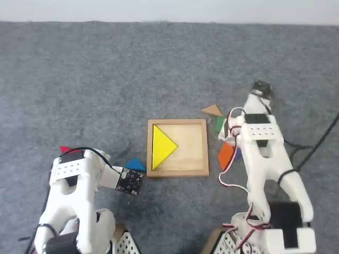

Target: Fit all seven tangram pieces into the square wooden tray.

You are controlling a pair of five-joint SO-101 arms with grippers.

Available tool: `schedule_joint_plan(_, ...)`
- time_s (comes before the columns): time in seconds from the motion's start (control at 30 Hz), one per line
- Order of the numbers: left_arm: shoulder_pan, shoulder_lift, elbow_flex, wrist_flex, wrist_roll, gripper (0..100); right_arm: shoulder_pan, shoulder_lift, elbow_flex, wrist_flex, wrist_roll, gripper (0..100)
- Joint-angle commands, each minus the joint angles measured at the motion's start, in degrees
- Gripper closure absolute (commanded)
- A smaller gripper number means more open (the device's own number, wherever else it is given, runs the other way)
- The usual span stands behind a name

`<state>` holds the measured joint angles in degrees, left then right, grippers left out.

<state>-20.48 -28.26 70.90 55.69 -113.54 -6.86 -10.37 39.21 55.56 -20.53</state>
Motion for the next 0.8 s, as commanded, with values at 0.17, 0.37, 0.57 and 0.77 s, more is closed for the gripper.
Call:
schedule_joint_plan(0.17,0.18,-1.41,-0.22,-0.79,0.53,99,2.86,16.04,-10.73,-0.57,18.2,74.6)
schedule_joint_plan(0.37,0.18,-1.41,-0.13,-0.79,0.53,99,5.85,25.63,-17.76,0.04,26.55,74.9)
schedule_joint_plan(0.57,0.18,-1.41,-0.13,-0.79,0.53,99,7.34,26.07,-18.2,3.03,38.24,74.9)
schedule_joint_plan(0.77,0.18,-1.41,-0.13,-0.79,0.53,99,7.52,25.98,-18.64,7.78,45.8,74.5)
